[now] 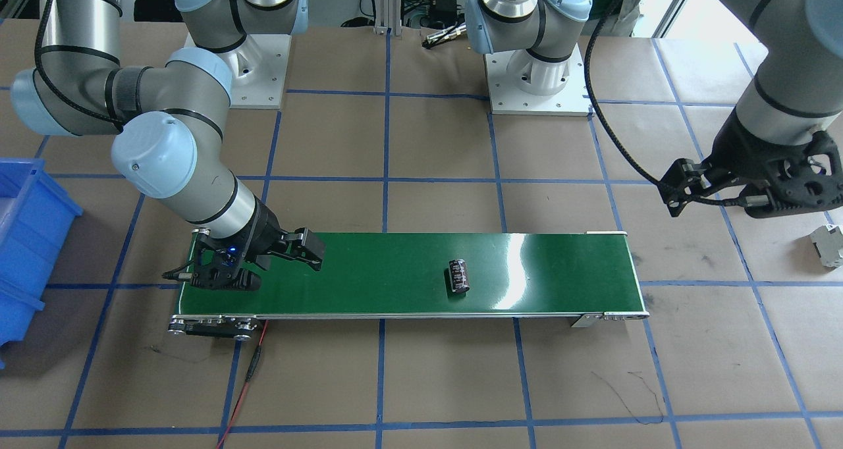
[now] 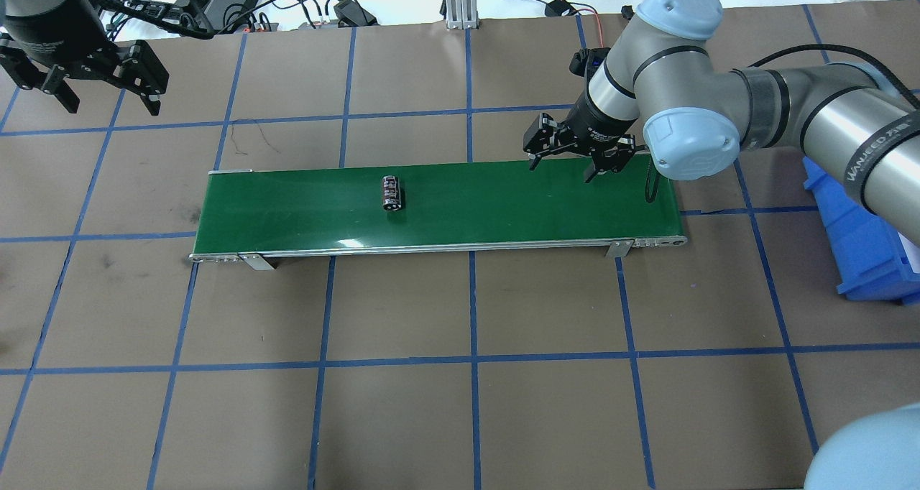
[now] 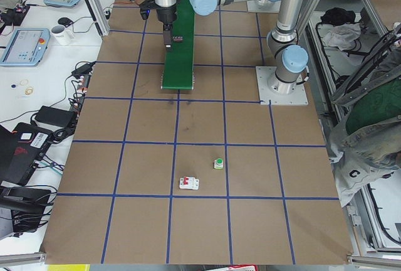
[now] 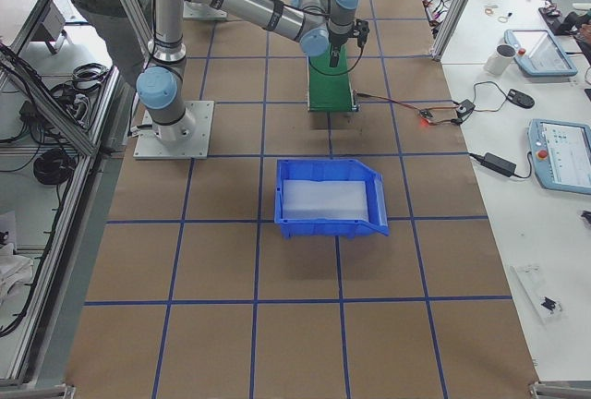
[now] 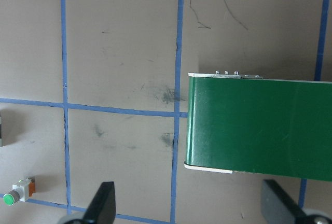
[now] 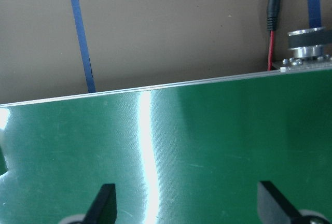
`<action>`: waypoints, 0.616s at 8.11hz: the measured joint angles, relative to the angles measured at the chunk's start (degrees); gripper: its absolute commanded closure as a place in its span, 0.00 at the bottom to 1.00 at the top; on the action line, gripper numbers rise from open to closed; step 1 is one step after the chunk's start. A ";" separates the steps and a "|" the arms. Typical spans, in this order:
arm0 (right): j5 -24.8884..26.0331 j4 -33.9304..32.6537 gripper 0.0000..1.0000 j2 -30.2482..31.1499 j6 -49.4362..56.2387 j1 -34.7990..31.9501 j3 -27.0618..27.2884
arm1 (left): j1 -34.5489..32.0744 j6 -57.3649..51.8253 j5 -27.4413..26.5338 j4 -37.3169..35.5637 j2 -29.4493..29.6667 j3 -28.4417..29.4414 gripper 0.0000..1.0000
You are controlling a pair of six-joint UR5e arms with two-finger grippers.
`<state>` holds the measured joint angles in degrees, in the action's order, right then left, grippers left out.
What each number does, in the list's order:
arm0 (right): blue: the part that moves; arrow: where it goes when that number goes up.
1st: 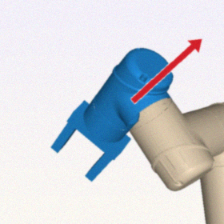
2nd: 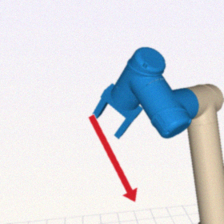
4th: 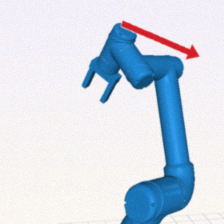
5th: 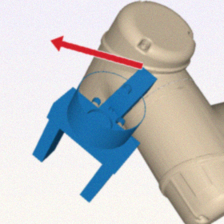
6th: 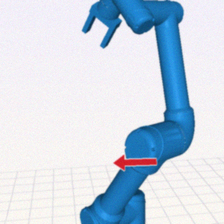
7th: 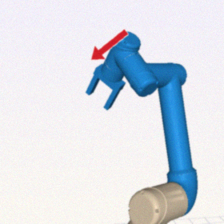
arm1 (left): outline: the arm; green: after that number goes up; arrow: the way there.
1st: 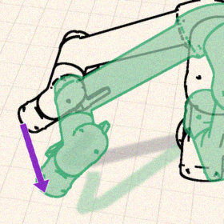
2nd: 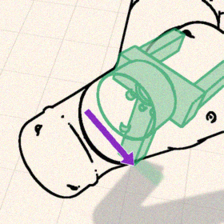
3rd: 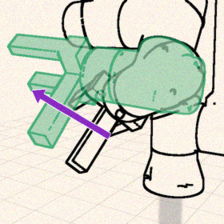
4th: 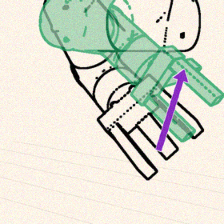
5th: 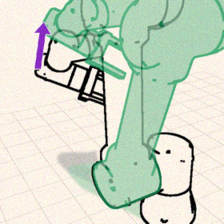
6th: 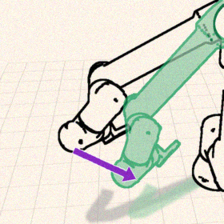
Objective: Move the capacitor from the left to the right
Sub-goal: 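Raise the left gripper away while the belt carries the capacitor toward the right gripper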
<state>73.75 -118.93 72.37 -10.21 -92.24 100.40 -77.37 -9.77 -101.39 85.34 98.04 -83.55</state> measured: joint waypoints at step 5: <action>0.38 -0.07 0.02 -0.09 0.15 -0.05 -0.01 | -3.94 0.11 0.35 3.17 -2.39 -0.20 0.00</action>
<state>74.13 -119.00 72.28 -10.06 -92.28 100.39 -81.31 -9.66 -101.04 88.50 95.65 -83.75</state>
